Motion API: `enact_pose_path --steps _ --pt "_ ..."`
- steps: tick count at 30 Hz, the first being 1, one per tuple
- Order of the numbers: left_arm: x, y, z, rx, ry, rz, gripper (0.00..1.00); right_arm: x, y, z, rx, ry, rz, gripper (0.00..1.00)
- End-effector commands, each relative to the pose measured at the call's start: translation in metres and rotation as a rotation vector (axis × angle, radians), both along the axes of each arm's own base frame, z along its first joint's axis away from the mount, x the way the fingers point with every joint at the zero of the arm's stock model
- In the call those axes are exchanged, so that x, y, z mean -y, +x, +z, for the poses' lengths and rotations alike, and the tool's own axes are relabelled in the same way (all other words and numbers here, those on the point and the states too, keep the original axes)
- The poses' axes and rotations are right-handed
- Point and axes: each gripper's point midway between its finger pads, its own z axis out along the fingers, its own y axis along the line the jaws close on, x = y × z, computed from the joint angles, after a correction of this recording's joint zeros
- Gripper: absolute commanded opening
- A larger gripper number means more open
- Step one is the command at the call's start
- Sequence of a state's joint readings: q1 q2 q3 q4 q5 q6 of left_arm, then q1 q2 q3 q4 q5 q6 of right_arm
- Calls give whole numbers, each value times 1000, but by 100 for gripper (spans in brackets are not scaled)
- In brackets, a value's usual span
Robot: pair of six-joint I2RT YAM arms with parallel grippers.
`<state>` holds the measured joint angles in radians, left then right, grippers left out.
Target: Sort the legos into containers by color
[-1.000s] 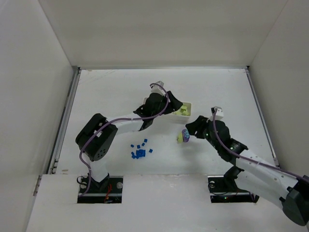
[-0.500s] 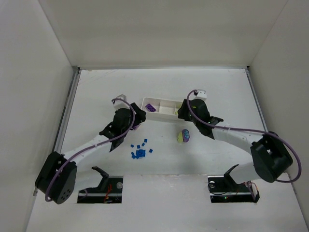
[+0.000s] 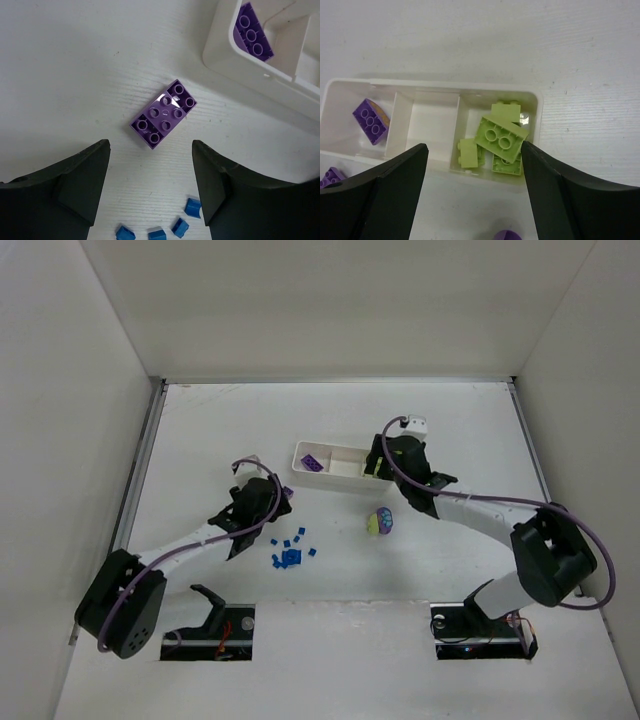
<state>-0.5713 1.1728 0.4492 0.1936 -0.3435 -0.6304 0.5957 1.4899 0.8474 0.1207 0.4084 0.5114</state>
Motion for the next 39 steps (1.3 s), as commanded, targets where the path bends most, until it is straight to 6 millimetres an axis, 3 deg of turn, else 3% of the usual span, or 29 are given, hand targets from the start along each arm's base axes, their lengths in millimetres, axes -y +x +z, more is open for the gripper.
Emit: enact_pose_path --steps 1,9,17,23,26,29,32,36,39 --pt "4 3 -4 24 31 -36 65 -3 8 43 113 49 -5 81" --pt "14 16 -12 13 85 -85 64 -17 -23 50 128 83 84 81" --pt "13 31 -16 18 132 -72 61 -27 -38 66 157 121 142 80" --pt "21 38 -25 9 197 -97 59 -33 -43 67 155 127 172 80" --pt "22 39 -31 -2 224 -107 50 -33 -43 63 149 128 169 79" --pt "23 38 -30 2 249 -109 33 -35 -45 57 149 136 175 78" --pt "27 29 -25 -1 264 -137 22 -35 -46 52 140 136 175 78" --pt "32 9 -13 8 269 -168 16 -30 -50 49 139 136 170 77" --pt "33 -5 10 42 251 -174 15 -29 -52 49 140 144 169 77"
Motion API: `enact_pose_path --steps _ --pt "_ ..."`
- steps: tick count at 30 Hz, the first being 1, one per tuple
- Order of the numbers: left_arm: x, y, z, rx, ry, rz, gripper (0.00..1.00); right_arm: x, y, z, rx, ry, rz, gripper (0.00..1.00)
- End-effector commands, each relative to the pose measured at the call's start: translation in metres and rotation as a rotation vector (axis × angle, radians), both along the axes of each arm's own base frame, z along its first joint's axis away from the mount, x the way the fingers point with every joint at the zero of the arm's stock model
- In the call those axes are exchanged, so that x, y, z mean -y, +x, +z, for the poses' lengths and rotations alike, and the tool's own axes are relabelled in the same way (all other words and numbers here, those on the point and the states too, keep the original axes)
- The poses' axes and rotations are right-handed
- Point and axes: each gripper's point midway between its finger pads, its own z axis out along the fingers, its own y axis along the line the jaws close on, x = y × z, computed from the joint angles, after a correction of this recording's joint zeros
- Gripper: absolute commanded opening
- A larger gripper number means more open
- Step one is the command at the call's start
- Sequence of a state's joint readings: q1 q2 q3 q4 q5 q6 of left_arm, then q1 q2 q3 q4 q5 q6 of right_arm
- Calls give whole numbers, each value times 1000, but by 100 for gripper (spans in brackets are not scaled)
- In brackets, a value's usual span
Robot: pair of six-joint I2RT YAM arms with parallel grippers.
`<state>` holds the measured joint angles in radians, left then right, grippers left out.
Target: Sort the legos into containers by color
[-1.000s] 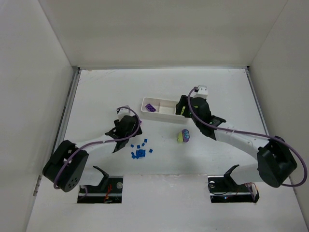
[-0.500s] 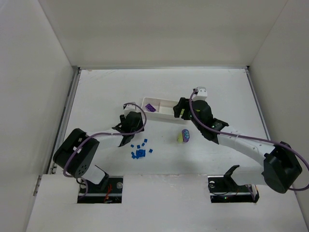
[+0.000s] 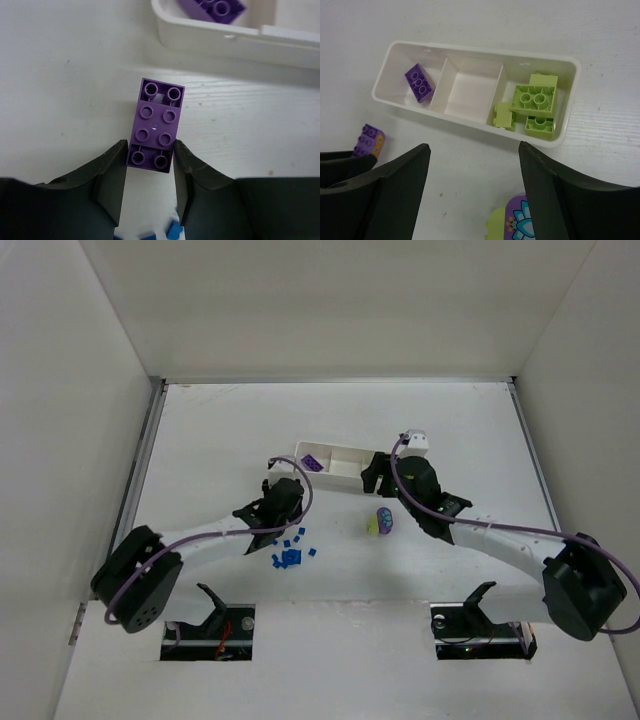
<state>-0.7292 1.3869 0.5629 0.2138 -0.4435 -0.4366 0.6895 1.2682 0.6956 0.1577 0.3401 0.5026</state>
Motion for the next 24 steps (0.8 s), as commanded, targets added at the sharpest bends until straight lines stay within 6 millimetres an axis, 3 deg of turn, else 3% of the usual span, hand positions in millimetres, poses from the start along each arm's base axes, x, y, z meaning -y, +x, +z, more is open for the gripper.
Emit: enact_pose_path --steps 1,6,9,11,16,20,24 --pt "-4 -12 36 66 -28 13 14 -6 0 24 68 68 8 77" --pt "12 -19 97 158 -186 -10 14 -2 1 27 75 78 -7 75" --pt "29 -4 125 197 -277 -30 15 1 1 26 75 77 -13 64" --pt "45 13 131 192 -312 -48 15 2 3 24 70 72 -19 58" --pt "72 60 124 169 -333 -56 15 3 4 19 60 63 -22 56" --pt "74 87 108 139 -312 -27 16 5 5 19 62 58 -31 56" --pt "73 100 92 110 -288 -6 17 7 4 20 66 58 -37 59"
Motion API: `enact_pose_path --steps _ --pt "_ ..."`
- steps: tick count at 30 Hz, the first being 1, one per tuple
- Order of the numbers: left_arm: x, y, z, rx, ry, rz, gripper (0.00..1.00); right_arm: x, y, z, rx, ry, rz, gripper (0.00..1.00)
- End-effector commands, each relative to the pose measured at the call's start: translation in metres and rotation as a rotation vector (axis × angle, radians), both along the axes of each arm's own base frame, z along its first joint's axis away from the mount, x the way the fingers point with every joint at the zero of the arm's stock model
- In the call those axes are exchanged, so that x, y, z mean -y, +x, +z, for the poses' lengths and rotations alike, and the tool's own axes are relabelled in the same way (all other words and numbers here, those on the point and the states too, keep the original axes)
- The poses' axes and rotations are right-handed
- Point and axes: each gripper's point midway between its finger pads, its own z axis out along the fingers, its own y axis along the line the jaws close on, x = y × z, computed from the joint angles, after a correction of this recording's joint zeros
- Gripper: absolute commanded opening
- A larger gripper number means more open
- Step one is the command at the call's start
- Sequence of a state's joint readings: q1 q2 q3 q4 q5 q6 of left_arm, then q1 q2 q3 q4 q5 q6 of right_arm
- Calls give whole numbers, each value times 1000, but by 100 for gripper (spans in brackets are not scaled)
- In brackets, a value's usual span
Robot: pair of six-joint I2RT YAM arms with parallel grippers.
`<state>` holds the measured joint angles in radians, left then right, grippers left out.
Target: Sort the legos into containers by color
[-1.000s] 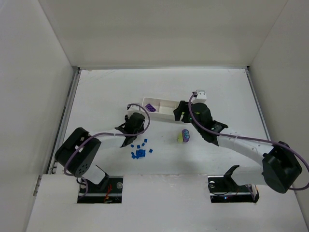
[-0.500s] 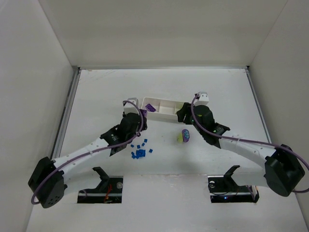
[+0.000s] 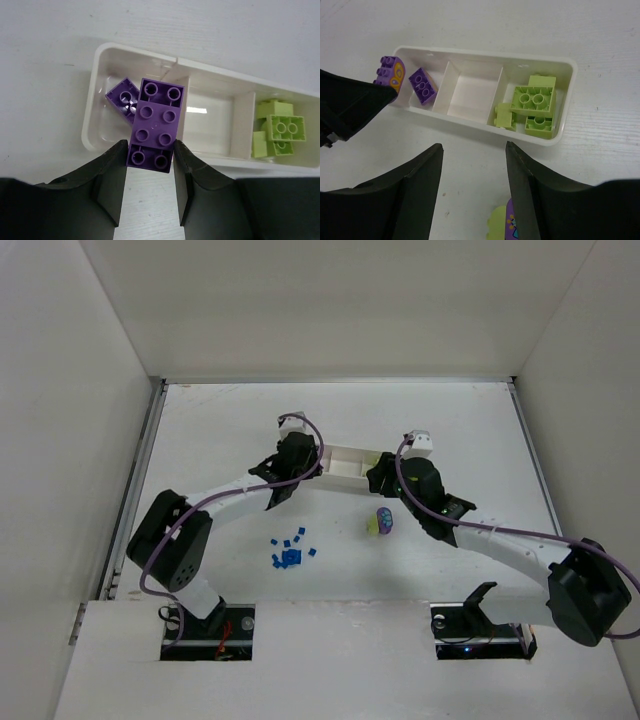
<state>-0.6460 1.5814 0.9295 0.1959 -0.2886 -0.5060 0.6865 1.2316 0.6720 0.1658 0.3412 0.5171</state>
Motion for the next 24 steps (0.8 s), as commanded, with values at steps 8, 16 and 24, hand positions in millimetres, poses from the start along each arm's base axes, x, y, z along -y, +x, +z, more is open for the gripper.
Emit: enact_pose_path --steps 8,16,24 --pt "10 35 19 53 -38 11 28 0 9 9 39 19 -25 65" --pt "-2 35 25 80 -22 54 47 6 9 11 44 11 -37 69" --pt "-11 15 41 120 -48 42 47 18 -10 -7 -1 3 -73 51"
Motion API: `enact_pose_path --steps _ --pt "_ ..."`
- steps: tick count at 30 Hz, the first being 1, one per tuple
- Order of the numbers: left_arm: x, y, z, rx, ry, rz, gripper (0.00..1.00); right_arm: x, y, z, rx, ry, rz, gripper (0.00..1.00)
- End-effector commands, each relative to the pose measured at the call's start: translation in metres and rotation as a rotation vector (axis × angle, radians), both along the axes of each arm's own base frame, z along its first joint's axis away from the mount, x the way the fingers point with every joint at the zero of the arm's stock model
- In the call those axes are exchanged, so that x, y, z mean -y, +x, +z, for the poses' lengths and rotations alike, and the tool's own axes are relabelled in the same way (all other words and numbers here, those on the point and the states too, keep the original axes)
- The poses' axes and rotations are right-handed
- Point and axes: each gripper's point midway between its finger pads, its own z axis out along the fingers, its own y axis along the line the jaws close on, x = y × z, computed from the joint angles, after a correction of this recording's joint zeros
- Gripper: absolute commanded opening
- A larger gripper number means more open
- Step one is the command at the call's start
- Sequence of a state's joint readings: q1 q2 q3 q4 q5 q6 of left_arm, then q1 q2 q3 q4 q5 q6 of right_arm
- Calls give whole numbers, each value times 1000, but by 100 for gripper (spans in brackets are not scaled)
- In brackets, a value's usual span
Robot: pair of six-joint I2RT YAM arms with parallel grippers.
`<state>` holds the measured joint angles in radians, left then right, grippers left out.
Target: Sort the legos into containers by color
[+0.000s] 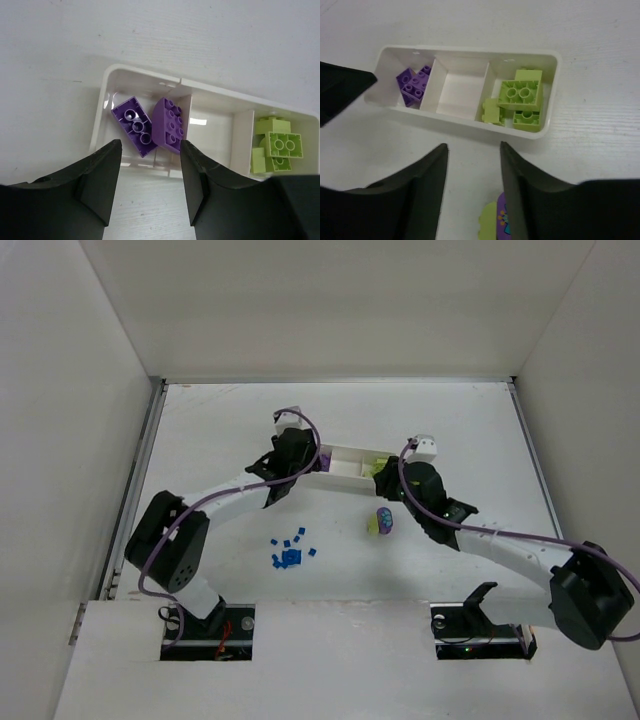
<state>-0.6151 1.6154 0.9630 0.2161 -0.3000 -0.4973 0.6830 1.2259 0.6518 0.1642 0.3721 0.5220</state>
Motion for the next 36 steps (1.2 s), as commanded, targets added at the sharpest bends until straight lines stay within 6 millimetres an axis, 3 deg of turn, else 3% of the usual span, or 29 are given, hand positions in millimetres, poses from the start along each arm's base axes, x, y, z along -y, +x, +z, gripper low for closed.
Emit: enact_pose_path --steps 1,3,5,7,9,10,17,25,33,36 --pt "-3 -8 39 103 -58 -2 46 10 -17 -6 -14 16 -38 45" --pt "0 -22 43 116 -83 -24 43 14 -32 -20 -57 -5 -41 39" --pt "6 -38 47 132 -116 -51 42 18 -48 -35 -97 -42 -46 40" --pt "12 -54 48 135 -146 -82 42 22 -62 -48 -141 -89 -49 51" --pt "19 -73 46 126 -181 -117 42 28 -74 -59 -186 -126 -75 70" --pt "21 -81 45 122 -193 -129 42 29 -77 -62 -200 -134 -88 74" --pt "31 -119 35 77 -263 -187 44 11 -85 -90 -298 -181 -33 83" --pt "45 -137 27 32 -325 -232 48 -7 -75 -95 -311 -204 25 82" --pt "50 -140 16 -15 -374 -237 51 -4 -81 -87 -294 -162 27 86" --pt "55 -140 14 -27 -375 -248 51 -2 -80 -94 -319 -148 29 89"
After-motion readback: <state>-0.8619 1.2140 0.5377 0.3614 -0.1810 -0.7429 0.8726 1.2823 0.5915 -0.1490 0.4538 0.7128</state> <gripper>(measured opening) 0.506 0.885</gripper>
